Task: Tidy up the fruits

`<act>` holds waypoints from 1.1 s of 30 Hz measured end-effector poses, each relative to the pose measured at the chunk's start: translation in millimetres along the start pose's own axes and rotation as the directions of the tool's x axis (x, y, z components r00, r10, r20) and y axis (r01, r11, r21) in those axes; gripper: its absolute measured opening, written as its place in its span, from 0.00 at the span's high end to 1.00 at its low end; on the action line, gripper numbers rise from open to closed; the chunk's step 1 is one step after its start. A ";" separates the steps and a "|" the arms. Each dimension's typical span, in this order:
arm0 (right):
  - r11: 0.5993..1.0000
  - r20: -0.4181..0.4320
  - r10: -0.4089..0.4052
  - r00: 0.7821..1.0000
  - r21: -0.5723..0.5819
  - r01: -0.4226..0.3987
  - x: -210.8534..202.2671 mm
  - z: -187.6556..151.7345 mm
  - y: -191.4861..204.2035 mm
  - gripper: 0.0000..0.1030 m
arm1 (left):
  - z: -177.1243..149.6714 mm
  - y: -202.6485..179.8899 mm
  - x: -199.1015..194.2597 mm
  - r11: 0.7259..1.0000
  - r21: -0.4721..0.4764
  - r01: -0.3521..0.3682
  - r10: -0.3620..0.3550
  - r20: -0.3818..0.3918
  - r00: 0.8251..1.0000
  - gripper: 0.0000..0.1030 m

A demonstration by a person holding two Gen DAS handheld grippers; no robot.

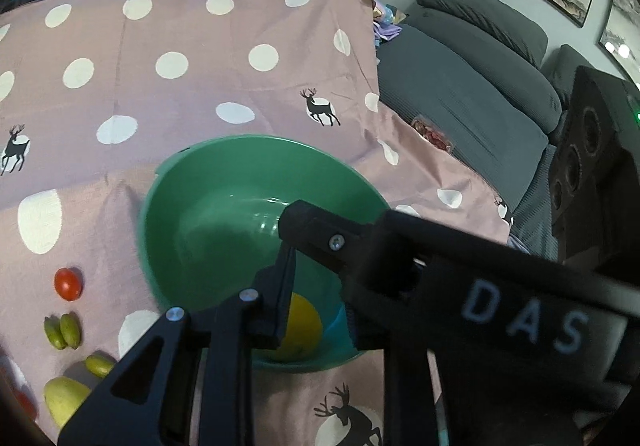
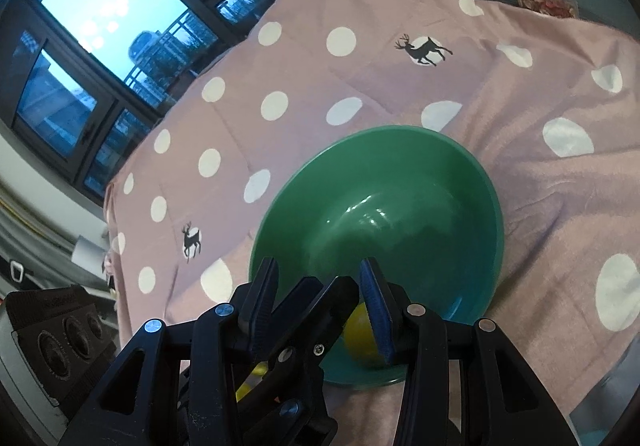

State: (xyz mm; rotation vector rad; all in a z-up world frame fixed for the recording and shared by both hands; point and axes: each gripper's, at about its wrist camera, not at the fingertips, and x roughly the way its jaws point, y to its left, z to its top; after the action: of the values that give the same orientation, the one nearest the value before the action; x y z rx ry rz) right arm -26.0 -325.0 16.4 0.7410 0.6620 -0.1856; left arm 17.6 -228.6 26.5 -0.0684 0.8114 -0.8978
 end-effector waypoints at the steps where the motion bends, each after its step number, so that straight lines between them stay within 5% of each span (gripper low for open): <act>1: 1.000 -0.002 -0.006 1.000 -0.003 0.006 0.6 -0.2 0.7 0.55 | -1.1 0.8 -3.6 1.000 -0.003 -0.003 0.003 0.005 1.000 0.78; 9: 0.997 -0.011 0.030 0.999 -0.072 -0.031 0.1 -5.3 25.7 0.55 | -7.6 22.6 -36.8 0.995 -0.047 -0.092 0.095 0.049 0.994 0.65; 16: 0.985 -0.073 0.099 0.992 -0.133 -0.108 6.9 -15.6 48.2 0.56 | -18.5 67.7 -84.9 0.948 -0.173 -0.266 0.282 0.075 0.957 0.58; 25: 0.949 -0.218 0.181 0.959 -0.216 -0.229 32.1 -39.6 89.9 0.54 | -37.7 137.5 -158.4 0.791 -0.389 -0.473 0.537 0.069 0.841 0.34; 29: 0.921 -0.308 0.191 0.932 -0.271 -0.279 50.2 -58.7 118.1 0.54 | -50.4 167.9 -178.1 0.718 -0.498 -0.486 0.569 0.018 0.822 0.32; 33: 0.864 -0.422 0.238 0.875 -0.319 -0.390 68.5 -82.1 150.0 0.54 | -61.3 184.5 -196.7 0.640 -0.583 -0.501 0.612 -0.007 0.791 0.31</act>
State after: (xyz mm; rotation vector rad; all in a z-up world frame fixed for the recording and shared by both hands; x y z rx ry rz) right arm 44.3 -154.9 13.9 0.4821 0.8904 0.4022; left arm 31.5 47.6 32.0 -0.3944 0.8222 -0.0249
